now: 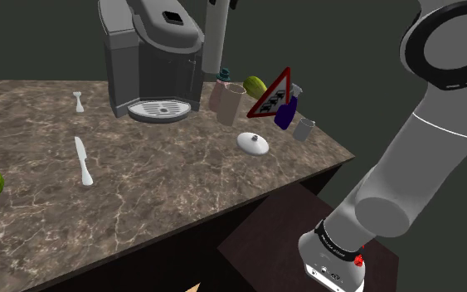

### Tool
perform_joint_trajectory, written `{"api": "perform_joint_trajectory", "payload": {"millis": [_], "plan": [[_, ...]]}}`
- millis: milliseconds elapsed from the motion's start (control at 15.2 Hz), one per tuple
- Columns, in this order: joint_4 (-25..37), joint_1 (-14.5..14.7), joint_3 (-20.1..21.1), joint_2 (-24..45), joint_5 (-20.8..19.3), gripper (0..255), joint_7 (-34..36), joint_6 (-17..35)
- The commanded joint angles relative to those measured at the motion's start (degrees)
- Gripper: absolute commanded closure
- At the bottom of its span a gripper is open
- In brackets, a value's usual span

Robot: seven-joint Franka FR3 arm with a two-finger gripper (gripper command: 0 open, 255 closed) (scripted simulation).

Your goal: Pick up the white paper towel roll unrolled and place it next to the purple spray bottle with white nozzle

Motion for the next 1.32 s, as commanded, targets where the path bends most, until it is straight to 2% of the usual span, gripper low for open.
{"api": "perform_joint_trajectory", "payload": {"millis": [0, 594, 1254], "plan": [[-4.50, -2.09, -1.32, -3.20, 1.27, 255, -3.02, 1.53], [-13.43, -8.71, -7.75, -10.39, 4.45, 255, -15.49, 3.72], [-14.88, -15.16, -15.73, -11.73, 6.75, 255, -29.70, 3.65]]}}
